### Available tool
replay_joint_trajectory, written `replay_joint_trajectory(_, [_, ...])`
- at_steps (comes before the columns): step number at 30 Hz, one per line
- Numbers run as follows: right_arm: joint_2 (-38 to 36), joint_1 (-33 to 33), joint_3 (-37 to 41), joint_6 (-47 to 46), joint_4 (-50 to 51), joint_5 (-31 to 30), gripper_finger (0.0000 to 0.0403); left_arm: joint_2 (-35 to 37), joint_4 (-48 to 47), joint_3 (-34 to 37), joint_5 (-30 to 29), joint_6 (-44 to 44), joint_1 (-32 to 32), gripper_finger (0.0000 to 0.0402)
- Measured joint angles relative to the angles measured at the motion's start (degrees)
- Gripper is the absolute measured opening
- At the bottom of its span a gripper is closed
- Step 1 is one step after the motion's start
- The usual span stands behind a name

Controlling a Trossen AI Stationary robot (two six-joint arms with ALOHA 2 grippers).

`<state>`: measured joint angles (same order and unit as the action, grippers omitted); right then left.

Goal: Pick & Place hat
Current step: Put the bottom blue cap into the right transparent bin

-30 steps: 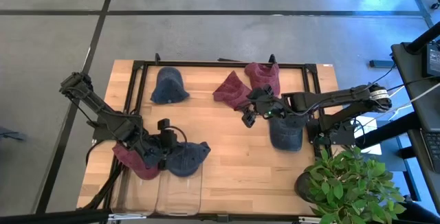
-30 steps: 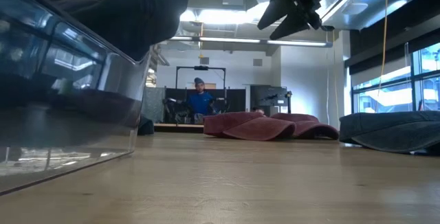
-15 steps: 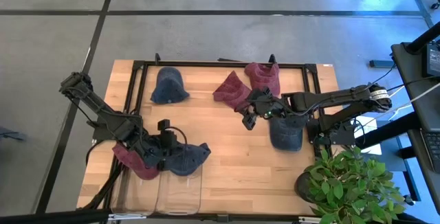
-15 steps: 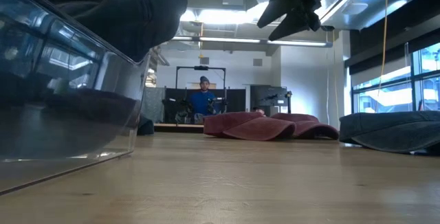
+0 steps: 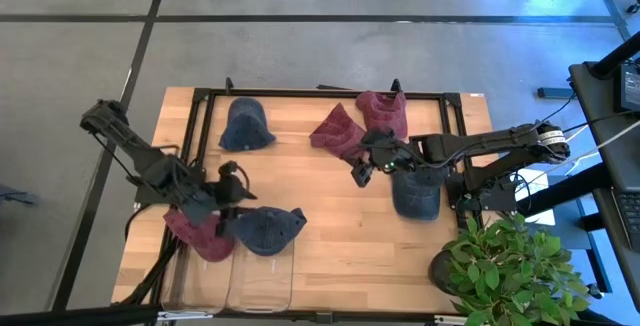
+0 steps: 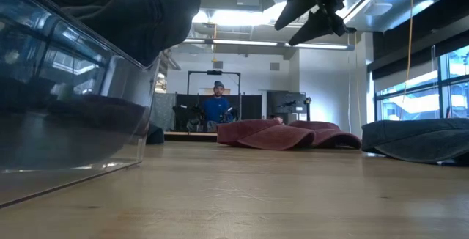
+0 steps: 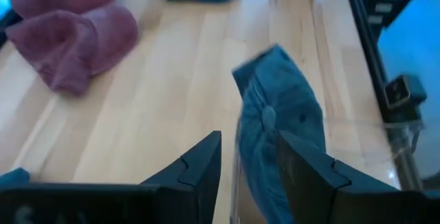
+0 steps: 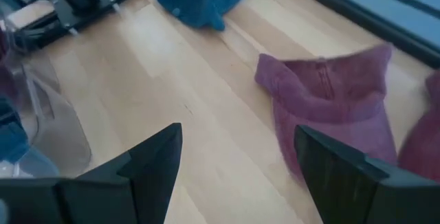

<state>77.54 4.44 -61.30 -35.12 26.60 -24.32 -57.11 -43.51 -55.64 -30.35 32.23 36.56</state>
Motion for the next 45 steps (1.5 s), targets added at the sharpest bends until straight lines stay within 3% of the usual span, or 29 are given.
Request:
replay_joint_trajectory(5, [0.0, -1.0, 0.0, -4.4, 5.6, 0.3, 0.0280, 4.9, 2.8, 0.0, 0.3, -1.1, -4.1, 0.0131])
replay_joint_trajectory(12, [0.0, -4.9, 0.0, -12.1, 16.4, 1.9, 0.0280, 8.2, 13.6, 0.0, 5.7, -11.4, -15.3, 0.0132])
replay_joint_trajectory(19, [0.0, -12.9, 0.0, -21.7, 35.9, 3.4, 0.0280, 7.9, 15.5, 0.0, 7.8, -16.5, -27.2, 0.0128])
replay_joint_trajectory(24, [0.0, -18.3, 0.1, -19.0, 44.7, 8.6, 0.0280, 6.7, 15.5, 0.0, 7.8, -17.1, -34.3, 0.0131])
replay_joint_trajectory(34, [-0.1, -25.4, 6.0, -10.0, 44.7, 15.0, 0.0280, 3.0, 17.1, 0.0, 13.6, -16.5, -43.0, 0.0128])
replay_joint_trajectory(38, [-0.1, -28.6, 11.8, -5.6, 38.4, 16.5, 0.0280, 1.5, 18.6, 0.0, 16.8, -16.6, -44.4, 0.0129])
replay_joint_trajectory(45, [-0.1, -34.2, 18.9, -1.3, 33.5, 18.8, 0.0280, -0.3, 20.3, 0.0, 17.0, -17.0, -45.9, 0.0131])
